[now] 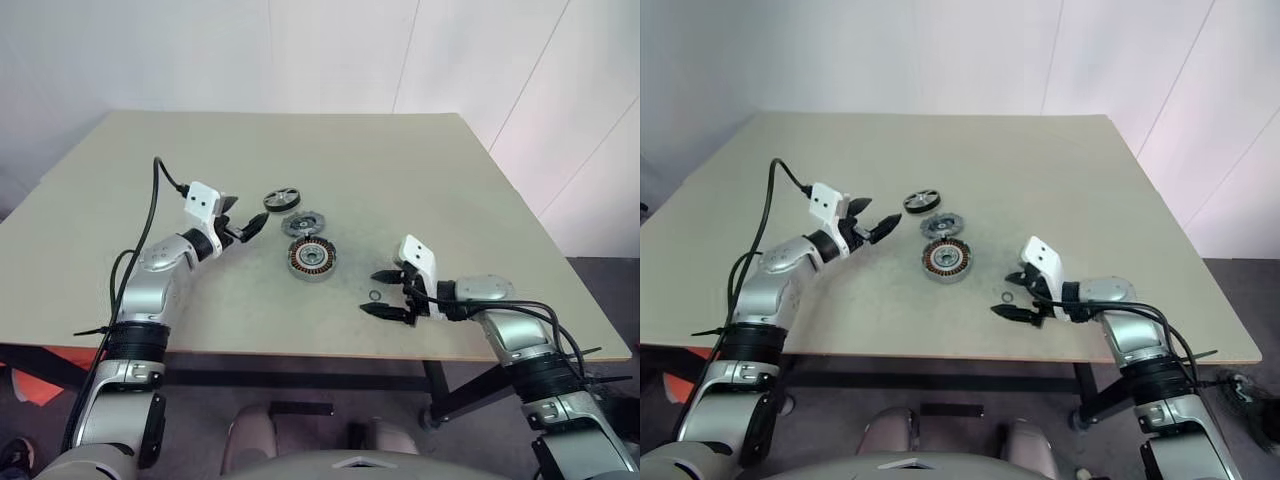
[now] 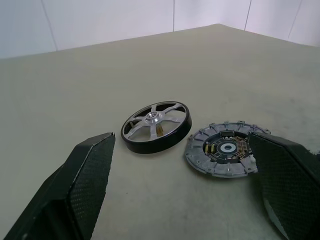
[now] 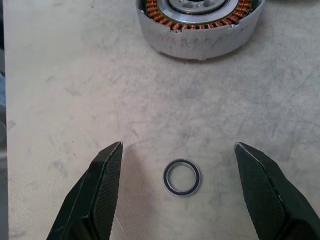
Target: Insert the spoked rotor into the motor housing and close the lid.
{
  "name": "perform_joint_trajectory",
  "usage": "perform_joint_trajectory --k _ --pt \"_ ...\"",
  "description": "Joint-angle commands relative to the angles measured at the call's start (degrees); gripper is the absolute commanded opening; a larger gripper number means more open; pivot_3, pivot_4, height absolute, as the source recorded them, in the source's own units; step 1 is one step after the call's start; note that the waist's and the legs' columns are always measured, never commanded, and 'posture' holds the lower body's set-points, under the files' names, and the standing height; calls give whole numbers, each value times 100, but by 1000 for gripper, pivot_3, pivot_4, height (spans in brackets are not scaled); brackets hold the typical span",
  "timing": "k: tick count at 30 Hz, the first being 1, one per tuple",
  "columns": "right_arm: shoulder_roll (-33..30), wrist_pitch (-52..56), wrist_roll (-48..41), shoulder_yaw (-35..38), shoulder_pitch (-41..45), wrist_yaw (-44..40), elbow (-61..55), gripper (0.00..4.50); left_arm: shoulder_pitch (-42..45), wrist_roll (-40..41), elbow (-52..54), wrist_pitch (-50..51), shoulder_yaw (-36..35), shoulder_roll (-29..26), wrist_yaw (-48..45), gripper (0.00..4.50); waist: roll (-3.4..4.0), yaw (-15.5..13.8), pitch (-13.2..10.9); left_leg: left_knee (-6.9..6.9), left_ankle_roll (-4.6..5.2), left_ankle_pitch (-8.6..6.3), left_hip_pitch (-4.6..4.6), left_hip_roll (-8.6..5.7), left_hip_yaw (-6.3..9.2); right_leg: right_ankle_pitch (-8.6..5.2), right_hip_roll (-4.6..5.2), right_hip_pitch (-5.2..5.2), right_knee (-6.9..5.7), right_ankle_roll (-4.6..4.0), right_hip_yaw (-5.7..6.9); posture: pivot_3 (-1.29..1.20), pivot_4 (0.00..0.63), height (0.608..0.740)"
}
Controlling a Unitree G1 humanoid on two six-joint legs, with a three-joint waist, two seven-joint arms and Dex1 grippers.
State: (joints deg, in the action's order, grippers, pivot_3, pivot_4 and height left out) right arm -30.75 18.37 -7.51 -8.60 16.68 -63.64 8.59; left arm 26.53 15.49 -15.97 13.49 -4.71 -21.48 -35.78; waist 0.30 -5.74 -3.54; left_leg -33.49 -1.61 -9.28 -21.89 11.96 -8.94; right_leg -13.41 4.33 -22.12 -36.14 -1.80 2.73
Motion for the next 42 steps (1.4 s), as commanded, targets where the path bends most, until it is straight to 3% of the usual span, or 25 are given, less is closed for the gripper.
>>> perform_joint_trajectory --k 1,3,6,14,20,30,34,38,42 --pt "-102 -154 71 -25 51 66 191 4035 22 20 185 -104 -104 -79 -2 4500 0 2 1 13 -2 1 5 -1 0 1 0 6 14 -1 1 0 0 740" --pt "-167 -370 221 -97 84 111 437 4035 -20 21 227 -91 -108 -90 5 4500 -4 4 3 28 -3 2 12 -2 0 4 0 17 37 -2 3 0 0 740" --pt "-286 -637 314 -194 110 43 757 3381 -37 16 253 -82 -99 -91 19 4500 -8 5 6 28 -2 2 23 -1 0 4 0 37 46 -2 4 0 0 740" --pt "-308 -1111 405 -257 267 129 1405 599 10 10 229 -86 -91 -98 22 4500 -13 -34 9 42 7 -4 75 -11 6 -15 12 112 79 29 13 0 0 740" --pt "-212 -1165 337 -192 484 275 1466 582 67 -5 178 -99 -78 -75 36 4500 -13 -28 9 44 6 -4 81 -10 17 -16 12 114 78 31 14 0 0 740" --pt "519 -297 9 -313 1371 565 186 582 88 -3 127 -100 -81 -70 36 4500 -11 38 3 59 -2 1 72 -7 31 -17 6 71 68 34 13 0 0 740" --pt "970 -419 290 -713 1730 641 493 582 49 -11 174 -106 -65 -25 76 4500 -11 27 4 84 -6 3 64 -8 24 3 6 51 65 -6 14 0 0 740" --pt "1298 -523 436 -891 1982 759 1055 582 -110 1 328 -90 -115 -14 137 4500 -11 9 4 80 -16 8 -25 -11 18 0 6 -21 67 -11 24 0 0 740" --pt "1479 -693 573 -929 2198 855 1626 582 -229 29 433 -79 -192 -72 197 4500 -12 22 3 69 -15 -3 -46 -11 15 0 7 -31 68 -11 29 0 0 740"
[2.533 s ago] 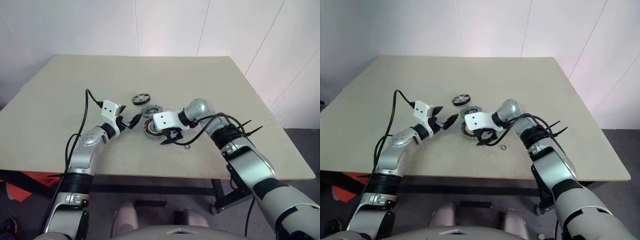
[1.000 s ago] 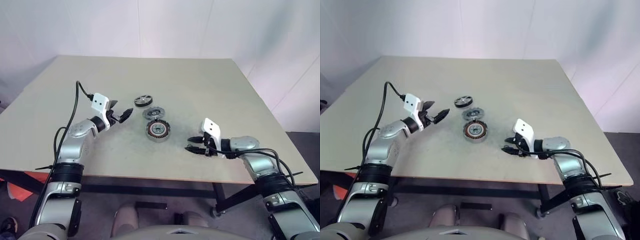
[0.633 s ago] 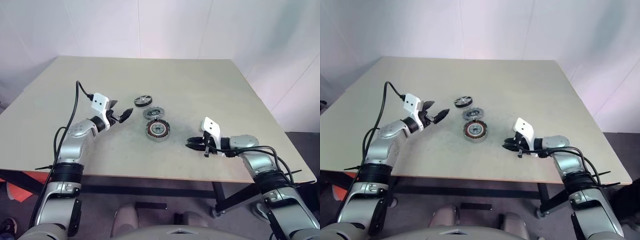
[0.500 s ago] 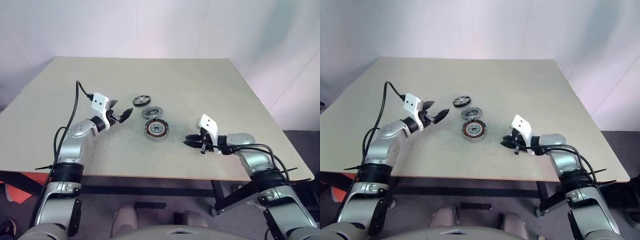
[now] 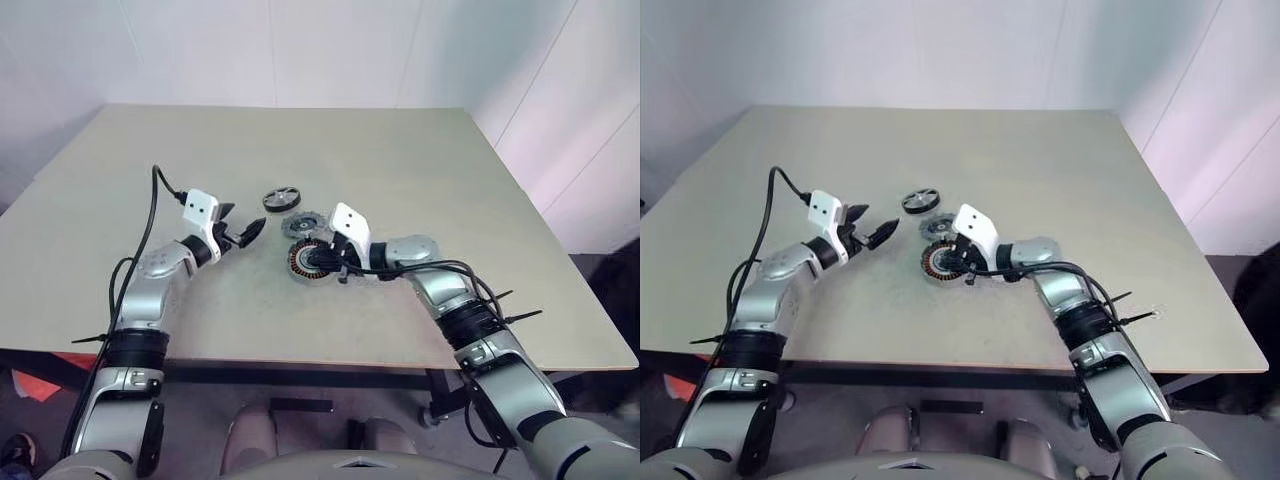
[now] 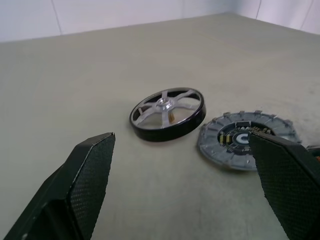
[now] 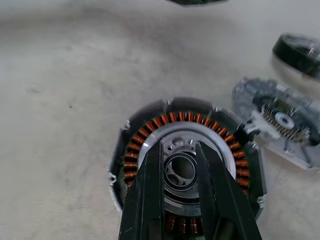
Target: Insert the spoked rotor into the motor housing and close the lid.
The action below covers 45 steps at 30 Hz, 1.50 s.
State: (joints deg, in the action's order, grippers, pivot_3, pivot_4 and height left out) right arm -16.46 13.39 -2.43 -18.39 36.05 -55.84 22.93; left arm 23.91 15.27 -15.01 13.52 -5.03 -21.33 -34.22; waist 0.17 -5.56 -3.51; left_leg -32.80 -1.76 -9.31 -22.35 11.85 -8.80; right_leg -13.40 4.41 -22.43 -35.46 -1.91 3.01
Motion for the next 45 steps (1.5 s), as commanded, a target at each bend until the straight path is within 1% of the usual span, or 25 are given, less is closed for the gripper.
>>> perform_joint_trajectory --k 1,3,8,11,13,14,17,22,26,29,35,39,40,45 --pt "71 -235 83 53 300 75 289 582 15 59 361 -76 -177 -102 49 4500 0 2 0 0 -1 0 3 1 0 0 0 1 -1 0 1 0 0 740" --pt "93 -318 113 60 366 62 454 582 -12 63 393 -69 -201 -121 66 4500 0 2 0 2 2 -2 8 2 0 -1 0 4 -1 0 3 0 0 740" --pt "104 -407 144 67 457 16 662 582 -27 50 414 -60 -237 -121 99 4500 0 4 0 2 -2 1 53 3 0 -1 0 33 -13 0 0 0 0 740" --pt "135 -307 66 95 483 -76 685 582 1 40 371 -74 -245 -122 105 4500 0 4 0 1 -4 2 58 3 1 -1 0 36 -18 0 -2 0 0 740" --pt "148 -294 57 107 484 -86 663 1334 17 34 340 -89 -248 -128 103 4500 0 4 0 1 -5 3 58 3 1 -1 -1 35 -19 0 -2 0 0 740" --pt "153 -321 67 114 478 -65 645 1601 20 34 334 -92 -249 -131 102 4500 0 4 0 1 -5 3 58 4 2 -1 -1 35 -19 0 -2 0 0 740" --pt "174 -406 60 175 467 33 536 2653 29 30 309 -106 -248 -134 98 4500 0 5 0 2 -5 3 53 3 1 -1 -1 31 -17 0 -2 0 0 740" --pt "174 -152 -169 412 507 95 198 4432 34 10 285 -123 -219 -113 98 4500 0 3 0 2 -4 3 43 3 0 -1 -2 22 -17 -1 -1 0 0 740" --pt "151 -11 -249 548 474 127 -15 4474 16 11 305 -117 -212 -110 92 4500 0 3 0 1 -5 3 46 3 1 -1 -2 24 -18 -1 -1 0 0 740" --pt "74 30 -267 565 404 53 -202 3835 15 9 301 -115 -202 -102 89 4500 0 3 -1 1 -5 3 47 3 1 -1 -2 24 -19 0 -2 0 0 740" --pt "-22 -11 -155 400 323 -5 -199 1797 36 1 268 -123 -192 -85 90 4500 0 2 -1 1 -5 3 46 3 0 -1 -2 24 -18 0 -2 0 0 740" --pt "-118 -139 -37 229 211 -157 -325 273 43 -4 250 -129 -197 -87 95 4500 0 0 0 1 -6 4 47 3 0 -1 -2 25 -19 0 -1 0 0 740" --pt "-138 -147 -2 165 171 -200 -355 17 47 -6 240 -131 -201 -88 98 4500 0 0 0 0 -5 3 46 3 0 -1 -2 25 -19 0 -1 0 0 740" --pt "-170 -281 186 -36 81 -191 -328 17 41 -12 233 -137 -213 -94 108 4500 0 1 0 0 -5 4 47 3 0 -1 -2 25 -19 0 -1 0 0 740"
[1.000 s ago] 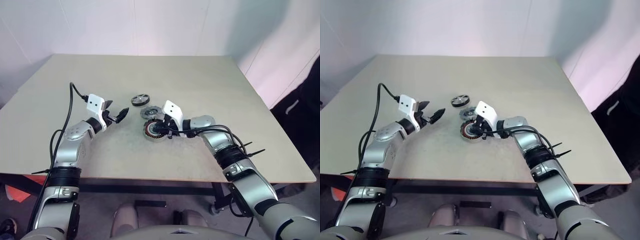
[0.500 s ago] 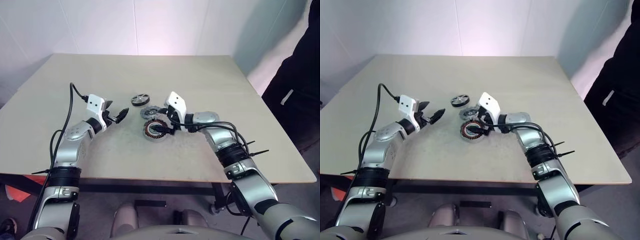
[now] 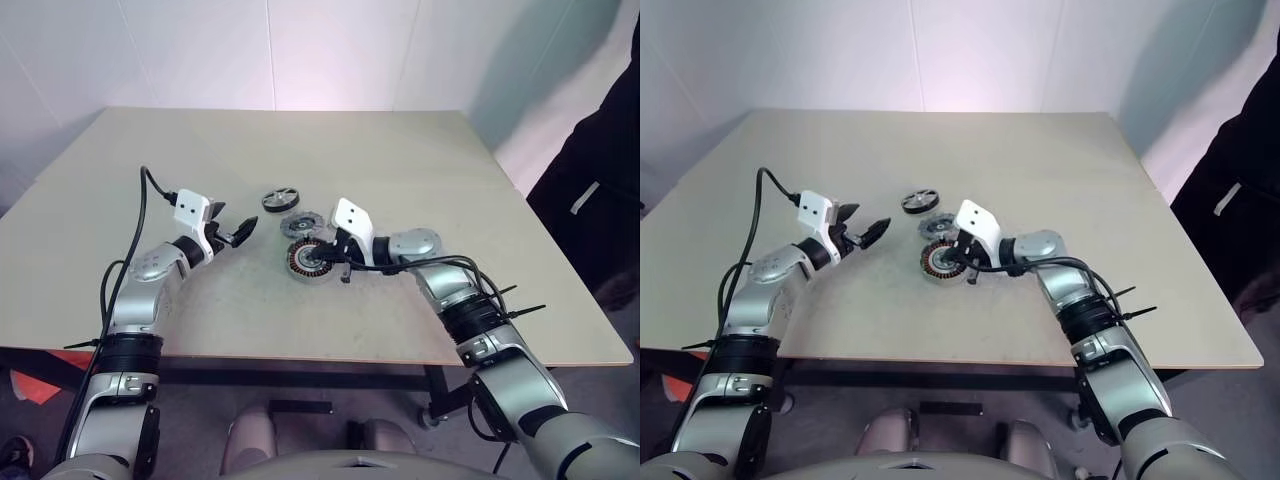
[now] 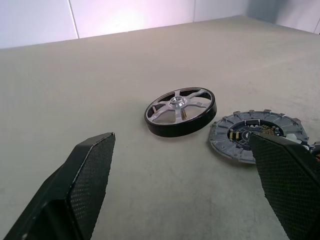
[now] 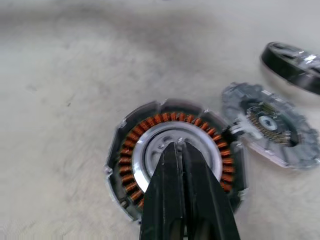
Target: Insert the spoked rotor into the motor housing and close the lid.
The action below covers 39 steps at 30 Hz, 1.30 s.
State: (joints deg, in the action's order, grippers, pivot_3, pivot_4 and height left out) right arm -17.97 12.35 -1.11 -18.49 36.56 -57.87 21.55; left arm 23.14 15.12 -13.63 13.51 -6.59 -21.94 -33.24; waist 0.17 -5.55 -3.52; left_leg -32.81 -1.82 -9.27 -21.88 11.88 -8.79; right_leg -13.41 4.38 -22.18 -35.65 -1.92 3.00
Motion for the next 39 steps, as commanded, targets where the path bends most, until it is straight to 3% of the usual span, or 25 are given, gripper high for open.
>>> perform_joint_trajectory --k 1,13,22,39 --pt "-8 -201 76 -38 39 33 -148 17 116 4 95 -137 -59 -36 10 4500 0 0 0 0 0 0 0 0 0 0 0 0 0 0 0 0 0 740" --pt "169 -288 152 -38 133 104 83 17 76 10 138 -130 -73 -45 17 4500 0 1 0 -4 0 0 1 0 0 0 0 2 -2 0 0 0 0 740" --pt "-311 -32 41 158 252 -39 -713 17 66 11 128 -141 -70 -35 20 4500 0 -5 0 -7 1 0 1 0 1 0 -1 5 -2 0 0 0 0 740" --pt "45 -197 394 -135 10 391 367 17 107 0 80 -141 -48 -31 -5 4500 0 0 0 -13 0 0 1 0 1 0 -3 7 -6 0 0 0 0 740"
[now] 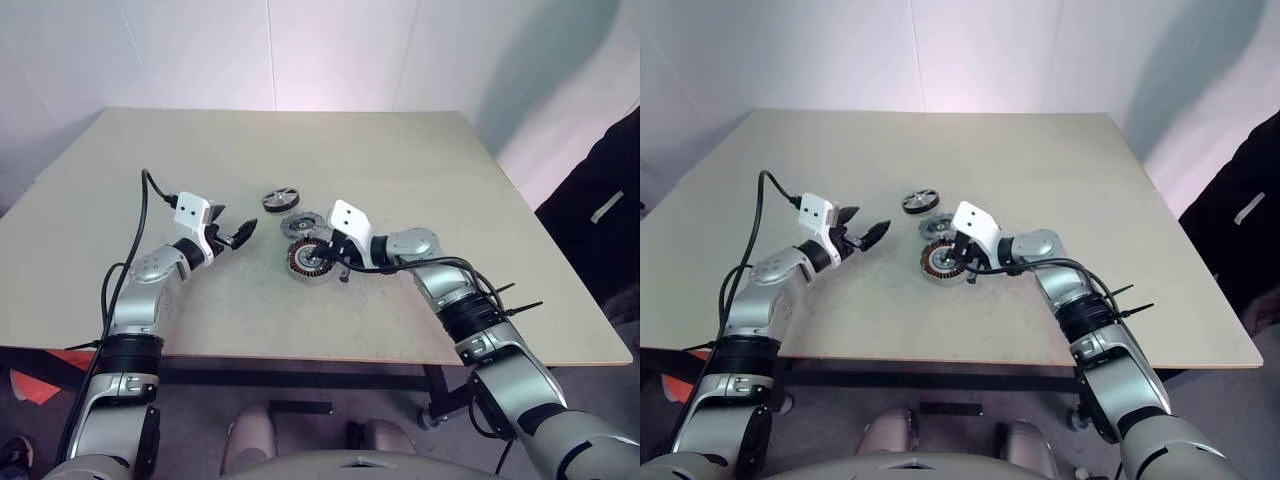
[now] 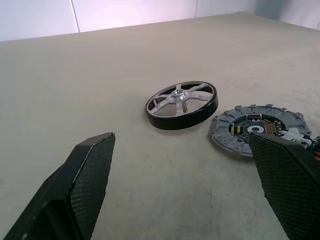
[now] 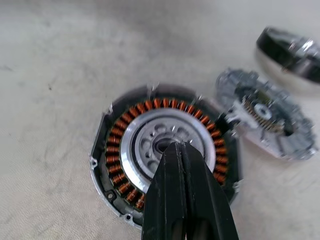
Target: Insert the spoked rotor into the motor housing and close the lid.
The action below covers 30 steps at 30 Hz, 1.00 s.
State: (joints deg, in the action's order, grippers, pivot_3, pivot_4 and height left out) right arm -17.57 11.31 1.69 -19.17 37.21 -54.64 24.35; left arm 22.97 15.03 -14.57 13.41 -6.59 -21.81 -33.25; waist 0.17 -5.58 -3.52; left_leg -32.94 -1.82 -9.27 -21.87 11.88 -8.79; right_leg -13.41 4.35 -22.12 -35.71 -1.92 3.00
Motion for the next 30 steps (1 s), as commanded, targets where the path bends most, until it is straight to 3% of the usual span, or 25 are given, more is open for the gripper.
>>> perform_joint_trajectory --k 1,8,16,21,30 --pt "9 -99 121 -75 -88 73 106 17 115 12 182 -130 -54 -47 -1 4500 -1 4 1 -1 0 0 1 0 0 0 0 0 0 0 0 0 0 740" --pt "-64 -57 -80 209 76 116 -285 17 97 94 172 -84 -137 48 116 4500 -1 1 1 -3 0 0 16 0 1 0 1 16 -1 0 -1 0 0 740" --pt "-119 257 -365 630 321 225 -875 17 620 821 -514 581 -867 954 1147 4500 -2 -4 0 -5 1 0 8 -1 1 0 -1 10 -2 0 0 0 0 740" --pt "-175 337 -393 740 342 294 -912 17 1389 1309 -1811 751 -1308 1438 1253 4500 -5 -27 -1 -7 1 0 6 -5 1 1 -1 12 1 0 0 0 0 740" --pt "-183 423 -439 825 271 457 -913 17 2907 1991 -4217 608 -2293 1629 1314 4500 -9 -46 -3 -10 7 -3 -1 -11 2 1 -1 9 5 1 2 0 0 740"
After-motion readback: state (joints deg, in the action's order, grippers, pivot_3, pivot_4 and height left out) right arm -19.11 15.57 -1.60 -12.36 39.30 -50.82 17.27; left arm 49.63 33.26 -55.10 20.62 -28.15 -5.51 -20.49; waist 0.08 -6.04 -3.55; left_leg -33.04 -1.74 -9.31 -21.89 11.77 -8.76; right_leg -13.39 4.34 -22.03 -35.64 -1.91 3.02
